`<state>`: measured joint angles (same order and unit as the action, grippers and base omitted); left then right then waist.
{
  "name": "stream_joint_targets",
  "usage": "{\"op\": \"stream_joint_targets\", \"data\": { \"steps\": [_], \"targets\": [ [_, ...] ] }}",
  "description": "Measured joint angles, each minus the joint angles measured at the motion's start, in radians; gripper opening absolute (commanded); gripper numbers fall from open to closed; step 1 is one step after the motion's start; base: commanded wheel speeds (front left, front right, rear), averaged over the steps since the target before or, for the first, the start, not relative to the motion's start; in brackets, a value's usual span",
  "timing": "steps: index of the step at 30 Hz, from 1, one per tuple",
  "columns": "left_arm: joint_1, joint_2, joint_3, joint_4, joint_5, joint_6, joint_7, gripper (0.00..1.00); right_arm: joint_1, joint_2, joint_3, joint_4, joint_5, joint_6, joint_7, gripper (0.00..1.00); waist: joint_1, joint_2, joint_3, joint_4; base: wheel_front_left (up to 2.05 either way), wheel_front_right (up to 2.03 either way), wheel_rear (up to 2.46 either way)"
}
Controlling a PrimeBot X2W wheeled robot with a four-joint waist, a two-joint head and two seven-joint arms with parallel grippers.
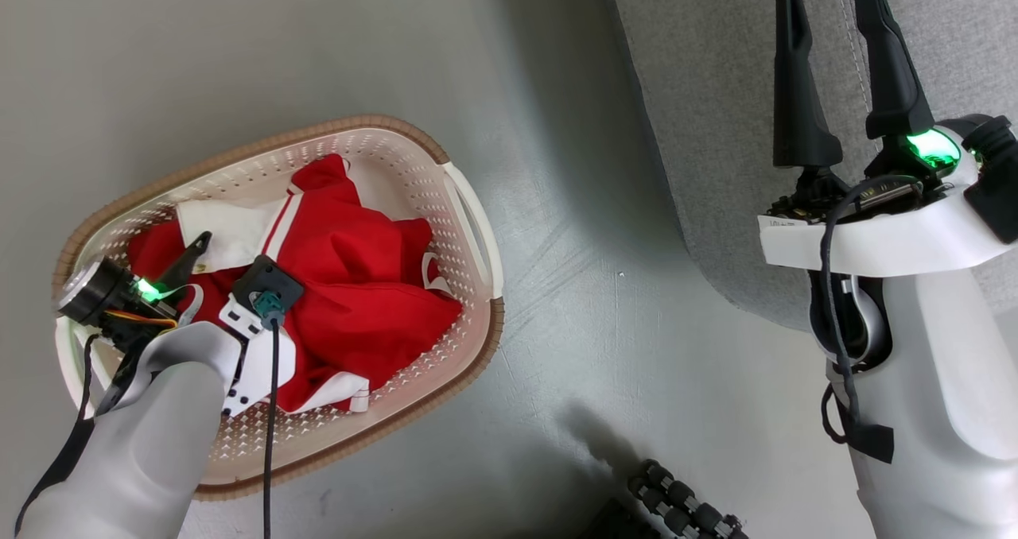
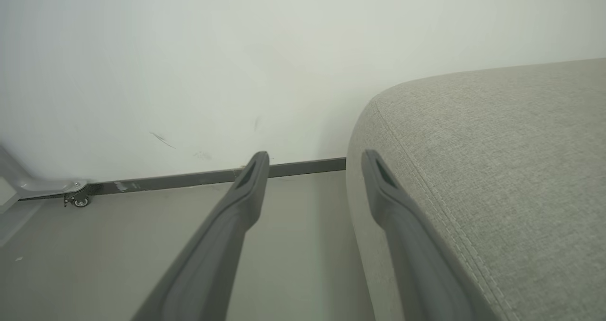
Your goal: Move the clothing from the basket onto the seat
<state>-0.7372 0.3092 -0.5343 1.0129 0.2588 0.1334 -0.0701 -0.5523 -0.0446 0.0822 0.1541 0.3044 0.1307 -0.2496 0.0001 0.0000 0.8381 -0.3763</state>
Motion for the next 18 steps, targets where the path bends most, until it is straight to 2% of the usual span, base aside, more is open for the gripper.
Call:
{"op": "stream_joint_targets", "data": {
  "steps": [2, 3, 4, 5, 6, 7, 18],
  "targets": [
    [-0.007, 0.002, -0.004, 0.013, 0.002, 0.003, 0.014, 0.97, -0.003, 0.000, 0.003, 0.000, 0.005, 0.000, 0.000, 1.00, 0.0000, 0.0000, 0.005, -0.005, 0.00, 0.00, 0.00],
    [-0.008, 0.002, -0.005, 0.019, 0.006, 0.009, 0.021, 0.65, -0.003, 0.000, 0.005, 0.000, 0.005, 0.000, 0.000, 1.00, 0.0000, 0.0000, 0.007, -0.008, 0.00, 0.00, 0.00],
    [-0.009, 0.002, -0.005, 0.024, 0.010, 0.011, 0.029, 0.41, -0.003, 0.000, 0.007, 0.000, 0.006, 0.000, 0.000, 1.00, 0.0000, 0.0000, 0.009, -0.010, 0.00, 0.00, 0.00],
    [-0.010, 0.003, -0.005, 0.028, 0.010, 0.012, 0.034, 0.29, -0.003, 0.000, 0.008, 0.000, 0.007, 0.000, 0.000, 1.00, 0.0000, 0.0000, 0.010, -0.012, 0.00, 0.00, 0.00],
    [-0.012, 0.003, -0.007, 0.029, 0.011, 0.013, 0.035, 0.05, -0.003, 0.000, 0.010, 0.000, 0.008, 0.000, 0.000, 1.00, 0.0000, 0.0000, 0.012, -0.014, 0.00, 0.00, 0.00],
    [-0.013, 0.001, -0.011, 0.029, 0.014, 0.018, 0.035, 0.00, -0.003, 0.000, 0.010, 0.001, 0.008, 0.000, 0.000, 1.00, 0.0000, 0.0000, 0.013, -0.016, 0.00, 0.00, 0.00],
    [-0.026, -0.027, -0.008, 0.015, 0.005, 0.031, -0.008, 0.00, -0.008, 0.000, -0.005, 0.003, 0.014, 0.000, 0.000, 1.00, 0.0000, 0.0000, 0.001, -0.011, 0.00, 0.00, 0.00]
  ]
}}
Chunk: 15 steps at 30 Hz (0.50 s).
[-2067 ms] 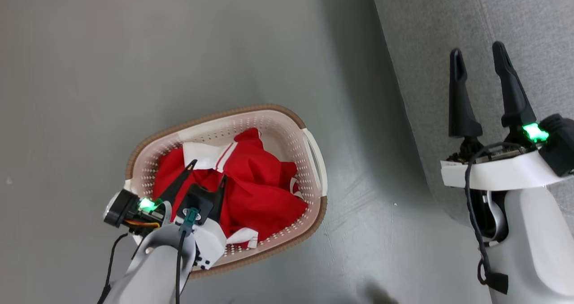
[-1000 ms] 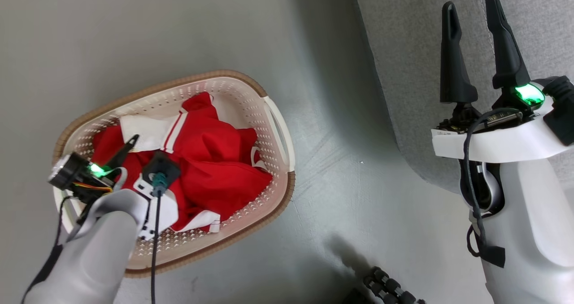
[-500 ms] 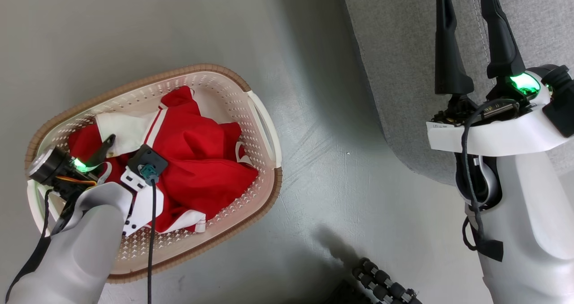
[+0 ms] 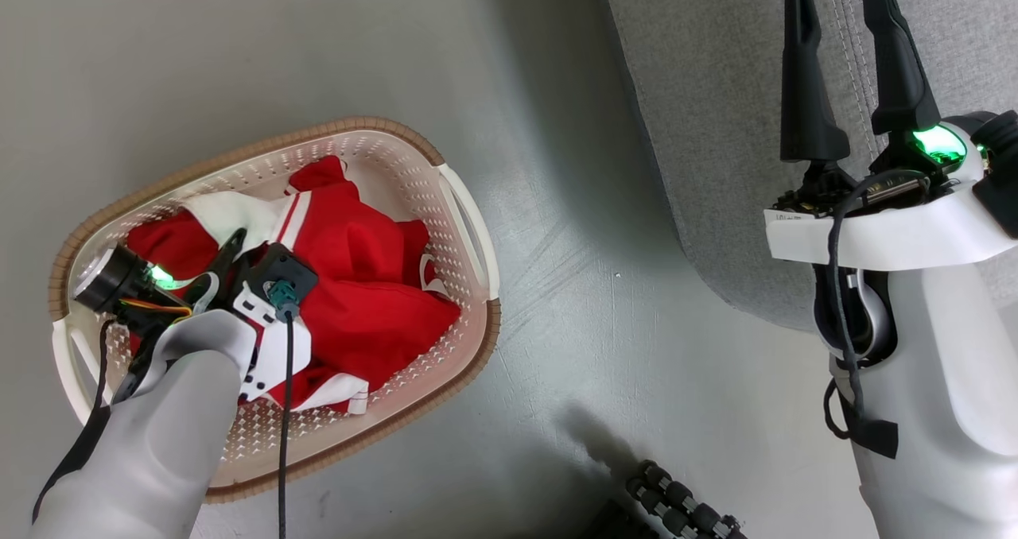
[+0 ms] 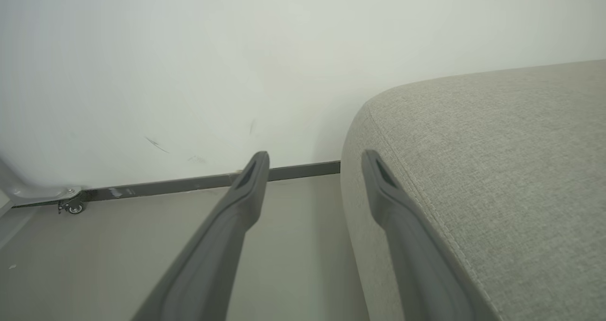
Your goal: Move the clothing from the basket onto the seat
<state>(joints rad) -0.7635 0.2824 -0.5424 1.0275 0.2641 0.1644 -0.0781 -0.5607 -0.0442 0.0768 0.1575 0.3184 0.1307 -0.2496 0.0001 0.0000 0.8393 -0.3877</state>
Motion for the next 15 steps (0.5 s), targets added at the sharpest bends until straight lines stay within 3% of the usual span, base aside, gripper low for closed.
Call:
{"op": "stream_joint_targets", "data": {
  "steps": [15],
  "targets": [
    [0.022, -0.013, 0.045, -0.089, -0.072, 0.038, -0.139, 0.00, 0.000, 0.000, -0.004, 0.037, -0.020, 0.000, -0.002, 1.00, 0.0000, 0.0000, -0.062, 0.038, 0.00, 0.00, 0.00]
  ]
}}
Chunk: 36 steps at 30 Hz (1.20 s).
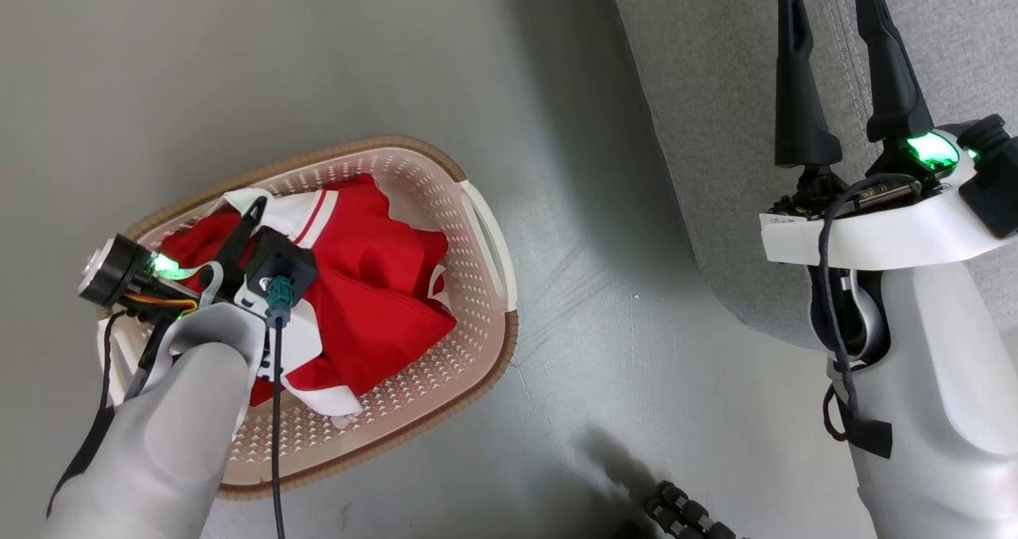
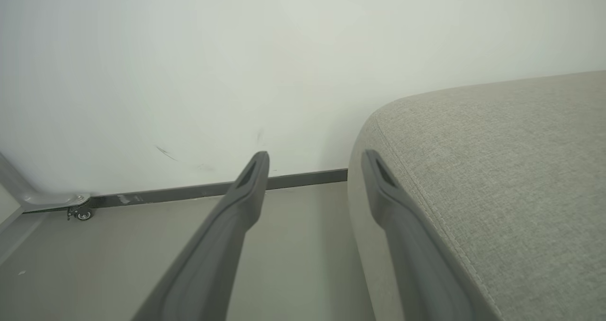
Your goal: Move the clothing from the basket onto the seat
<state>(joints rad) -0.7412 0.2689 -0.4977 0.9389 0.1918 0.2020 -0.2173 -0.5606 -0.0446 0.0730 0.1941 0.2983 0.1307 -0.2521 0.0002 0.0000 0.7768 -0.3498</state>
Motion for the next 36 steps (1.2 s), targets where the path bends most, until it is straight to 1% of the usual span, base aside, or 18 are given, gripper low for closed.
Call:
{"op": "stream_joint_targets", "data": {
  "steps": [3, 8, 11, 18, 26, 33, 36],
  "targets": [
    [0.025, -0.006, 0.017, -0.023, -0.020, 0.012, -0.011, 0.00, 0.002, 0.000, 0.001, 0.008, -0.009, 0.000, 0.000, 1.00, 0.0000, 0.0000, -0.018, 0.010, 0.00, 0.00, 0.00],
    [0.065, -0.034, 0.036, -0.080, -0.056, 0.038, -0.022, 0.00, 0.003, 0.000, -0.002, 0.023, -0.029, 0.000, 0.000, 1.00, 0.0000, 0.0000, -0.053, 0.029, 0.00, 0.00, 0.00],
    [0.081, -0.038, 0.052, -0.122, -0.073, 0.046, -0.025, 0.00, 0.008, -0.001, -0.003, 0.033, -0.044, 0.000, 0.000, 1.00, -0.0001, 0.0000, -0.075, 0.043, 0.00, 0.00, 0.00],
    [0.122, -0.050, 0.083, -0.232, -0.119, 0.080, -0.031, 0.00, 0.031, -0.002, -0.015, 0.052, -0.070, 0.000, 0.000, 1.00, -0.0001, 0.0000, -0.134, 0.077, 0.00, 0.00, 0.00],
    [0.168, -0.056, 0.087, -0.395, -0.129, 0.097, -0.031, 0.00, 0.063, -0.004, -0.038, 0.071, -0.100, 0.000, 0.000, 1.00, -0.0001, 0.0001, -0.206, 0.118, 0.00, 0.00, 0.00],
    [0.226, -0.050, 0.086, -0.493, -0.154, 0.097, -0.031, 0.00, 0.101, -0.004, -0.058, 0.087, -0.123, 0.000, 0.000, 1.00, -0.0001, 0.0001, -0.268, 0.152, 0.00, 0.00, 0.00],
    [0.241, -0.050, 0.084, -0.514, -0.156, 0.097, -0.031, 0.00, 0.114, -0.004, -0.063, 0.092, -0.125, 0.000, 0.000, 1.00, -0.0001, 0.0000, -0.286, 0.161, 0.00, 0.00, 0.00]
  ]
}}
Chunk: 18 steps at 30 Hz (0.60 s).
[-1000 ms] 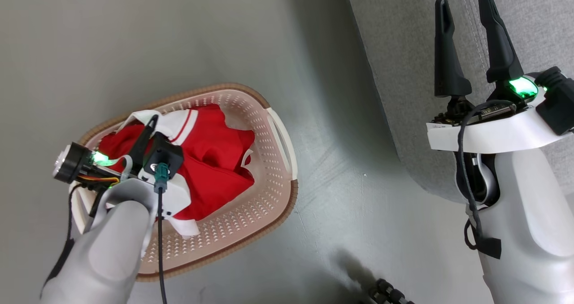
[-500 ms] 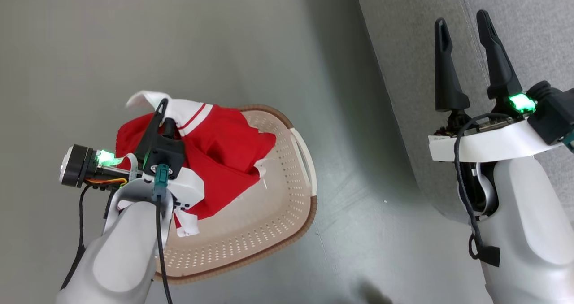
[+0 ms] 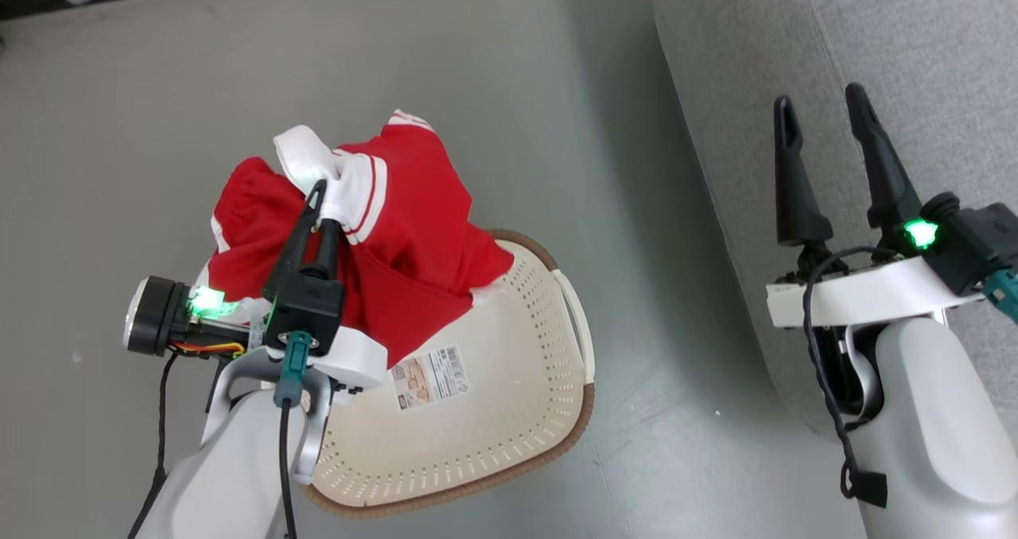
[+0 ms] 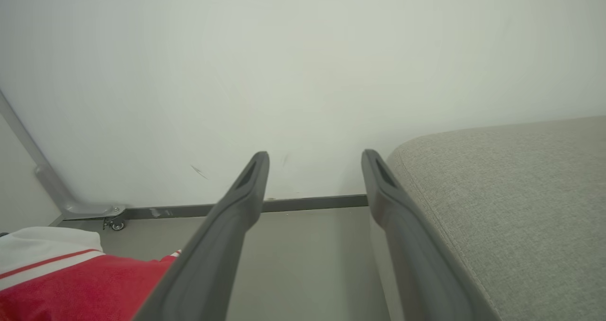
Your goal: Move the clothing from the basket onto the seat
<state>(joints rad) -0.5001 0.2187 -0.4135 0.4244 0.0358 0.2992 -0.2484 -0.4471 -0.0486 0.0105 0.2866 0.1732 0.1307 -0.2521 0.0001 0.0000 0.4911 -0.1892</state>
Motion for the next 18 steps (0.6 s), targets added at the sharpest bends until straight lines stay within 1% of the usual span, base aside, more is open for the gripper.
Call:
{"op": "stream_joint_targets", "data": {
  "steps": [8, 12, 18],
  "targets": [
    [0.028, 0.001, -0.019, -0.081, -0.007, -0.003, 0.000, 0.00, 0.049, 0.000, -0.012, 0.012, -0.007, 0.000, 0.000, 1.00, 0.0000, 0.0000, -0.068, 0.030, 0.00, 0.00, 0.00],
    [0.028, 0.004, -0.030, -0.109, -0.007, -0.022, -0.001, 0.00, 0.075, 0.000, -0.022, 0.016, -0.017, 0.000, 0.000, 1.00, 0.0000, 0.0000, -0.101, 0.042, 0.00, 0.00, 0.00],
    [0.028, 0.010, -0.042, -0.153, -0.007, -0.035, -0.003, 0.00, 0.112, 0.000, -0.035, 0.021, -0.021, 0.000, 0.000, 1.00, 0.0000, 0.0000, -0.149, 0.053, 0.00, 0.00, 0.00]
  ]
}}
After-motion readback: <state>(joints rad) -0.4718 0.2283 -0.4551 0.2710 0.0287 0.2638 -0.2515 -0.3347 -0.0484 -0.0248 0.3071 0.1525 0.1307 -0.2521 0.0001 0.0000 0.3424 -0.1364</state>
